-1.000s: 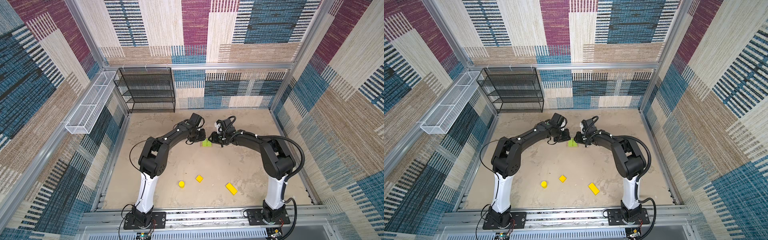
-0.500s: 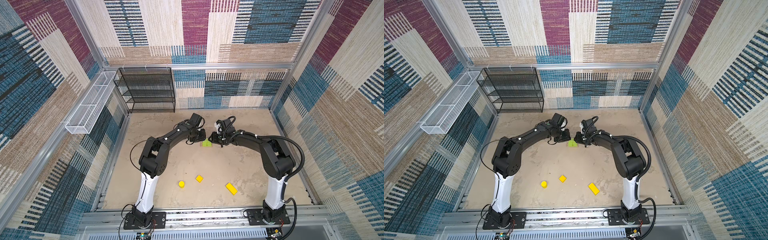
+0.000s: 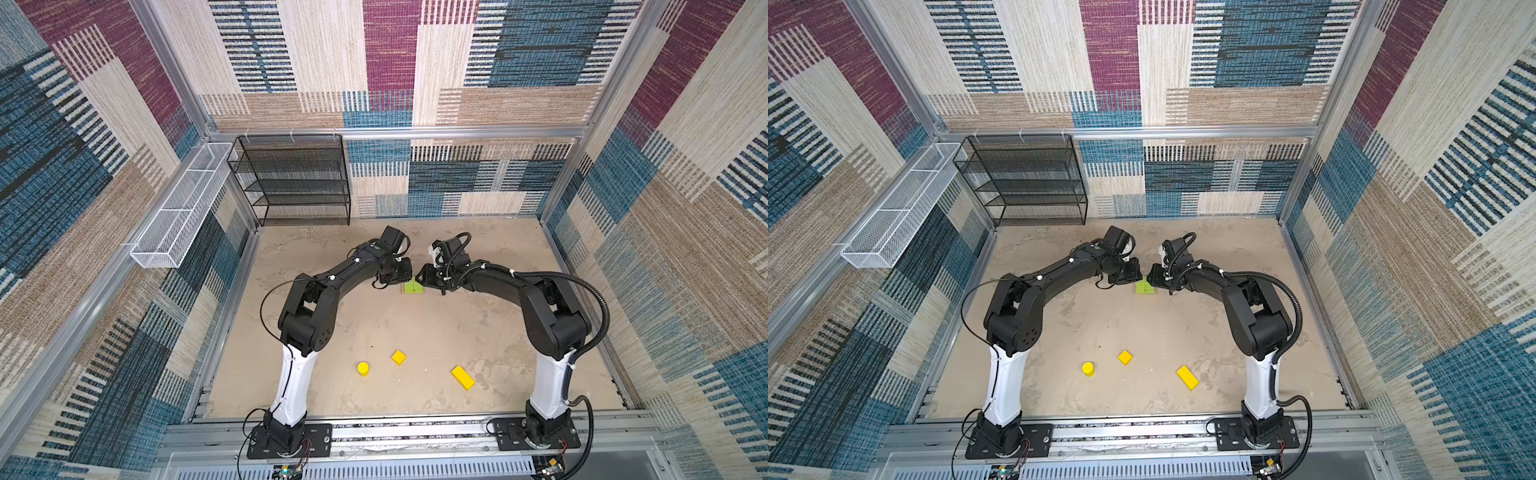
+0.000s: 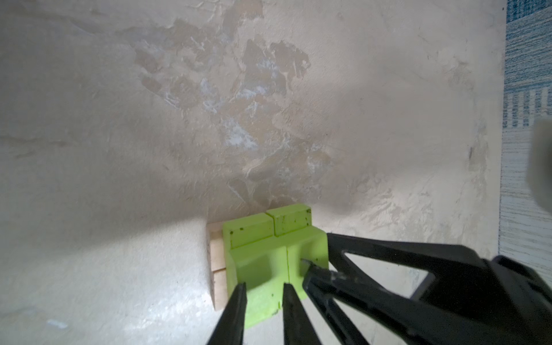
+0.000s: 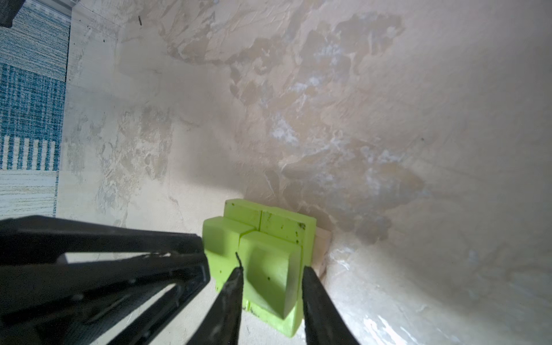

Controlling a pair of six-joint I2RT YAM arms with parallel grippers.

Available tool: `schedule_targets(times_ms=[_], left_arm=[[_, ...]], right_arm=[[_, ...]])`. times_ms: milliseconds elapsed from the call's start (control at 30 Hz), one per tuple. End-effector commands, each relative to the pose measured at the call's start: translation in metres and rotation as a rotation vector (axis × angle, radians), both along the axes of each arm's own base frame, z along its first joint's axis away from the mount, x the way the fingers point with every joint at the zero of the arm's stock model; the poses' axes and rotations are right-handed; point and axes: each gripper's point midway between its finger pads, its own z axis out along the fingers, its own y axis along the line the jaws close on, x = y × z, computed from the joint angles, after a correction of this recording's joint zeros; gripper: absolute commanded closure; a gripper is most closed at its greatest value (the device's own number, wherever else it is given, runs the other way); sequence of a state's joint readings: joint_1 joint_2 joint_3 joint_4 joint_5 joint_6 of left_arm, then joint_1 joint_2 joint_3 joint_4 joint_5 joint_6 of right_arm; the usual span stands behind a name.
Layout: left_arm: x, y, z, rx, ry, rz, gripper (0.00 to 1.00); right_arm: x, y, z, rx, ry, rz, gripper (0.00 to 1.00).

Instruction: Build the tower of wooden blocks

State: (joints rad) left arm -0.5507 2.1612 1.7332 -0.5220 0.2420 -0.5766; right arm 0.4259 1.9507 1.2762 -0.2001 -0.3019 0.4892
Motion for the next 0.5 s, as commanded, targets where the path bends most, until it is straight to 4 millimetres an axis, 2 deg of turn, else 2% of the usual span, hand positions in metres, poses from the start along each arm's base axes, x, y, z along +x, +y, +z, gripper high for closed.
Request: schedule_targets(times_ms=[0,467], left_arm=[[-0.002,0.001,0.001,0.007,0.010,-0.001,0.72],[-0.001,0.003,0.014,-0.012,-0.028,0.013,0.66]], right_arm=[[0.006,-0.001,0.008,-0.001,-0.033,-0.016,0.64],[0.009,-0.002,0.011,-0.008,-0.039,-0.021,0.63]])
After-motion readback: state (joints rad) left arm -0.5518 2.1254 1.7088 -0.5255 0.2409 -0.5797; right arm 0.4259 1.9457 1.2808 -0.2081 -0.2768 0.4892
